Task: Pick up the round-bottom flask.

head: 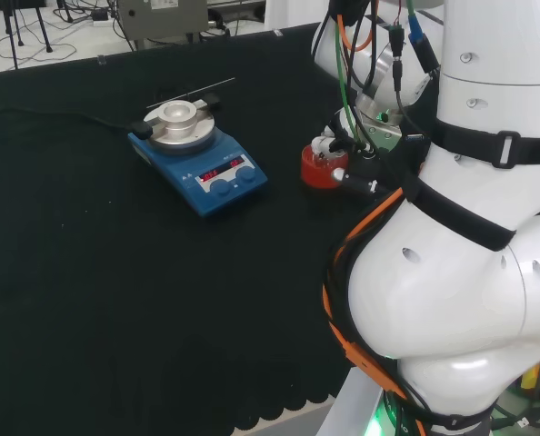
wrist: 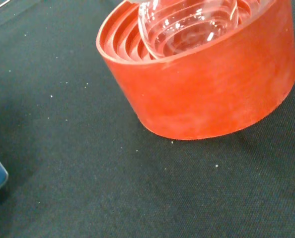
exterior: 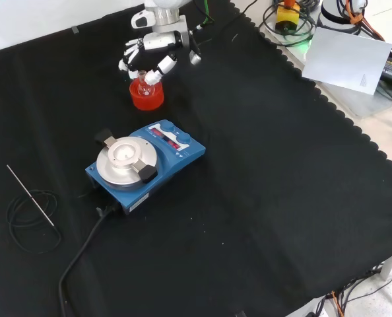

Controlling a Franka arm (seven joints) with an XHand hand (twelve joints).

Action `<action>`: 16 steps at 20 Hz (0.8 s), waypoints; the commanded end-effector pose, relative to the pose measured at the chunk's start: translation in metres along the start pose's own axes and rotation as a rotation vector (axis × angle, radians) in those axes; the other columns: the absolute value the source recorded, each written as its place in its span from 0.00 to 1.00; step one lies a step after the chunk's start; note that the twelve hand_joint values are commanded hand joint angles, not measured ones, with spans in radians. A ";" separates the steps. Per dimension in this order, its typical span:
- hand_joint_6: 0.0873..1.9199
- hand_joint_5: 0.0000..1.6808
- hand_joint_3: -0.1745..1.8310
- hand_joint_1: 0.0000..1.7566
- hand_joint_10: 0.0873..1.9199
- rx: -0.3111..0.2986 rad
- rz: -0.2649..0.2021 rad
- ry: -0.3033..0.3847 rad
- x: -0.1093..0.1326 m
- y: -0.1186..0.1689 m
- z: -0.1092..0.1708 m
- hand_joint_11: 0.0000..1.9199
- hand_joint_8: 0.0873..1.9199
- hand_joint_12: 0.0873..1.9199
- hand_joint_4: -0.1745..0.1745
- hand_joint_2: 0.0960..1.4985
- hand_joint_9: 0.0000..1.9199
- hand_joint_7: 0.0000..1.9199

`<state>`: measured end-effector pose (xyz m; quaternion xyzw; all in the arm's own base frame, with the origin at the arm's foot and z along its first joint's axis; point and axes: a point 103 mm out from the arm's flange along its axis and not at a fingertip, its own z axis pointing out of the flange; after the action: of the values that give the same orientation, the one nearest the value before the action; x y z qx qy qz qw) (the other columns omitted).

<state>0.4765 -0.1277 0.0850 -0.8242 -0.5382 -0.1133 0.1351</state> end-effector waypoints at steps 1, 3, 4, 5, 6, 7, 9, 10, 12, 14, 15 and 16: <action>0.45 0.57 0.02 0.58 0.30 -0.016 -0.003 -0.016 0.000 0.000 0.000 0.04 0.29 0.68 0.69 0.73 0.26 0.18; 0.45 0.62 0.01 0.60 0.30 -0.042 -0.007 -0.032 0.002 -0.001 -0.002 0.05 0.29 0.68 0.83 0.75 0.27 0.19; 0.45 0.63 0.00 0.61 0.30 -0.051 -0.007 -0.030 0.003 -0.001 -0.002 0.06 0.29 0.68 0.80 0.75 0.28 0.21; 0.45 0.63 0.00 0.61 0.29 -0.057 -0.008 -0.025 0.003 -0.001 -0.003 0.07 0.28 0.67 0.76 0.75 0.29 0.22; 0.45 0.64 0.00 0.62 0.28 -0.059 -0.009 -0.025 0.005 -0.001 -0.004 0.08 0.28 0.67 0.74 0.75 0.30 0.23; 0.45 0.64 0.00 0.62 0.28 -0.059 -0.011 -0.028 0.006 0.000 -0.005 0.09 0.28 0.66 0.72 0.75 0.31 0.24; 0.45 0.64 0.00 0.62 0.27 -0.057 -0.015 -0.034 0.009 0.000 -0.008 0.10 0.27 0.66 0.70 0.75 0.32 0.25; 0.45 0.64 0.00 0.62 0.27 -0.048 -0.020 -0.034 0.011 0.001 -0.009 0.10 0.27 0.66 0.70 0.75 0.33 0.25; 0.45 0.64 0.00 0.62 0.27 -0.029 -0.030 -0.038 0.015 0.002 -0.013 0.11 0.27 0.66 0.72 0.75 0.33 0.26; 0.44 0.64 0.00 0.62 0.26 -0.004 -0.036 -0.050 0.020 0.004 -0.018 0.12 0.27 0.66 0.77 0.75 0.34 0.27; 0.44 0.65 0.00 0.62 0.26 0.009 -0.039 -0.058 0.023 0.005 -0.021 0.12 0.27 0.66 0.82 0.75 0.34 0.27; 0.43 0.65 0.00 0.61 0.26 0.022 -0.041 -0.066 0.025 0.006 -0.025 0.12 0.27 0.66 0.88 0.74 0.35 0.28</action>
<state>0.4827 -0.1212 0.0994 -0.8210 -0.5499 -0.1067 0.1104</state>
